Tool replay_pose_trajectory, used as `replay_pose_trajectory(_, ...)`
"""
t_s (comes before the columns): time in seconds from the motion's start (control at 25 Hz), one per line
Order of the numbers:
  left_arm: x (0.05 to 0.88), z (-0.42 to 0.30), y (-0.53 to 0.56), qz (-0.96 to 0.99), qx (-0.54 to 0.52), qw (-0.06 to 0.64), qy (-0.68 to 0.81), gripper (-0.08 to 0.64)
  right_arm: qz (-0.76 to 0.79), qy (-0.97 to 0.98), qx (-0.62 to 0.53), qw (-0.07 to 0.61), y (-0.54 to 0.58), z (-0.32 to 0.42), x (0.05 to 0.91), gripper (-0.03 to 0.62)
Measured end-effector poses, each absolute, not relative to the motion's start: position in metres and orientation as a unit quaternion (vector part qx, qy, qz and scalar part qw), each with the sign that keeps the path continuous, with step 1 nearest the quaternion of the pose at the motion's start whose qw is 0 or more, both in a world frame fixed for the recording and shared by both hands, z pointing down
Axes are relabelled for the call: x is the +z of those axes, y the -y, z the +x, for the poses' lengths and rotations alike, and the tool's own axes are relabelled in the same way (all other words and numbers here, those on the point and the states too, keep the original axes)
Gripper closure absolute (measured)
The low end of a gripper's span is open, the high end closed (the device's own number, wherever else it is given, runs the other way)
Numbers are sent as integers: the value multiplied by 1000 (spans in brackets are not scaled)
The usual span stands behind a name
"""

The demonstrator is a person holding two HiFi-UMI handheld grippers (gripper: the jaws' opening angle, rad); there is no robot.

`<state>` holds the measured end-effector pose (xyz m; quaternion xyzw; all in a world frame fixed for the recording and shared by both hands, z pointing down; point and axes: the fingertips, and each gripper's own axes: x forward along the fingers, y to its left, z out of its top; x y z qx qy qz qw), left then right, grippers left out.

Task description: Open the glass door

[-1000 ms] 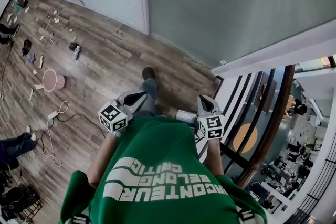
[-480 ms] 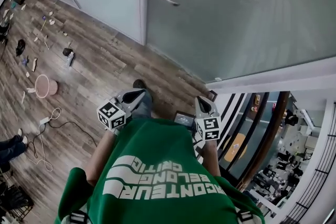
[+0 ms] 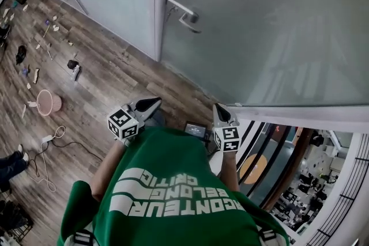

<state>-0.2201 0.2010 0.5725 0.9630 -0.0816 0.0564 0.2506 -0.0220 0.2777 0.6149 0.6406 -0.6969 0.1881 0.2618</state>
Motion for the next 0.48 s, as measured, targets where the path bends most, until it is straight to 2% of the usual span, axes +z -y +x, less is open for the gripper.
replay_pose_trajectory(0.48, 557, -246, -132, 960, 35, 249, 126, 551, 605, 727, 150, 289, -179, -28, 577, 600)
